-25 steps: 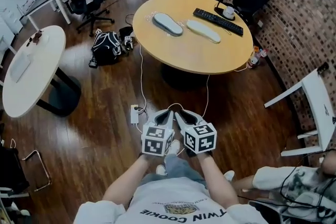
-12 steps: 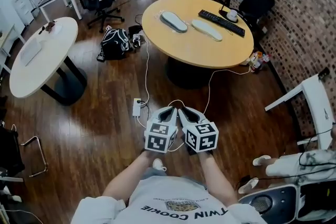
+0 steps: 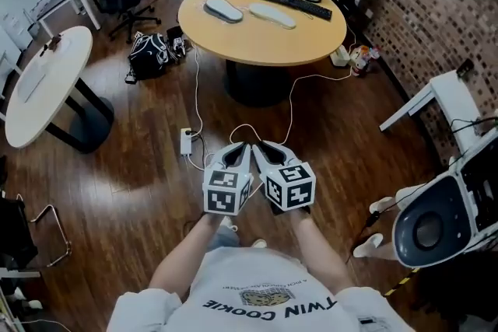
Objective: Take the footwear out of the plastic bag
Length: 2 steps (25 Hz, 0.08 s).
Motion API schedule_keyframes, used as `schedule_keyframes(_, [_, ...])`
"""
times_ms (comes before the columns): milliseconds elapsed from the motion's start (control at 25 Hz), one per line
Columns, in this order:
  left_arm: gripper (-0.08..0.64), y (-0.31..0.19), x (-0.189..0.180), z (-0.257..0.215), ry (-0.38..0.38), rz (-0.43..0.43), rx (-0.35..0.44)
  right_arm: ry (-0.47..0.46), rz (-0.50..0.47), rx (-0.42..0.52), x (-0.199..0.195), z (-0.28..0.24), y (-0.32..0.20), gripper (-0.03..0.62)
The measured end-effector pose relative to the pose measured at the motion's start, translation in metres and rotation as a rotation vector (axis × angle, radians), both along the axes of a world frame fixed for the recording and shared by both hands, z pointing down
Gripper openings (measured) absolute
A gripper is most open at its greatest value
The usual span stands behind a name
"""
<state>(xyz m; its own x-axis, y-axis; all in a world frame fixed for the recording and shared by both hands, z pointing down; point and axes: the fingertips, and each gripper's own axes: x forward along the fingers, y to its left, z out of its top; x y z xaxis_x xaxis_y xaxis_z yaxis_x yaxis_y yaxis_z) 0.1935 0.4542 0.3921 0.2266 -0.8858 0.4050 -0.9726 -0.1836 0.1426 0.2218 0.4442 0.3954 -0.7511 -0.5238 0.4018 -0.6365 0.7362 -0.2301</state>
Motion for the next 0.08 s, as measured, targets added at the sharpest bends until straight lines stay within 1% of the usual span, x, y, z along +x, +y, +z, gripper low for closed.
schedule_keyframes(80, [0.006,0.0074,0.0142,-0.0056,-0.001,0.001,0.003,0.006,-0.001,0.007,0.0136,-0.006,0.0084,0.054])
